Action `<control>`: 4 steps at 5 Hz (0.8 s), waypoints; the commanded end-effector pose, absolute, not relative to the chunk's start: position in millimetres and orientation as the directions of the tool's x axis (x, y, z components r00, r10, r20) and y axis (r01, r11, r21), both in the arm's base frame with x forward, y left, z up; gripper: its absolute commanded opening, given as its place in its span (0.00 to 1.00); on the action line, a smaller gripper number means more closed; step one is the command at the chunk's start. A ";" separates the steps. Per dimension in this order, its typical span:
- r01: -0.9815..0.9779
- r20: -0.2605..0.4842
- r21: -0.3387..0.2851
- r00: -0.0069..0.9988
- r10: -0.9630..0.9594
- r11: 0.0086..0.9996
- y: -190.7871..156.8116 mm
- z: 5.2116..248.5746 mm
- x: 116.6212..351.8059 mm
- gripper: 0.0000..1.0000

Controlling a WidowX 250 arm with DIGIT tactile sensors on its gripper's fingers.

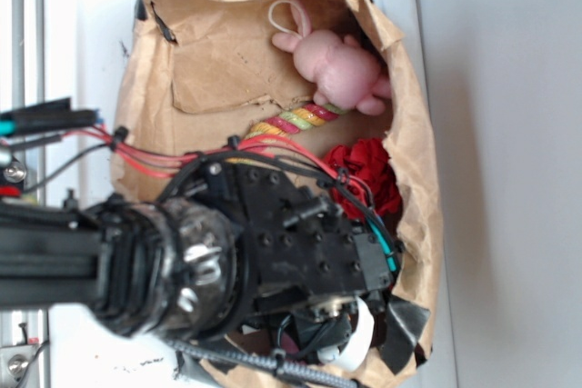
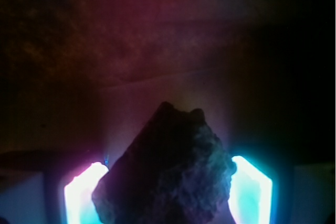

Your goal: Grab the rock.

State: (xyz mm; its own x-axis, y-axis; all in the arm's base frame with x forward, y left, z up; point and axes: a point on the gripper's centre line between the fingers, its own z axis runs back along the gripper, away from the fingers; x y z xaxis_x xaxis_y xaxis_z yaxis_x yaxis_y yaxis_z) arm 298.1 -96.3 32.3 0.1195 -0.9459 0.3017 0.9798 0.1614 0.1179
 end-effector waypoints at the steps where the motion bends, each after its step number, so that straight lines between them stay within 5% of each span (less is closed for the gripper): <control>1: 0.959 0.319 0.190 0.142 -0.937 0.210 -88.7 61.6 295.6 0.00; 4: 0.721 0.196 0.305 0.591 -0.782 0.622 -30.9 114.6 301.4 0.00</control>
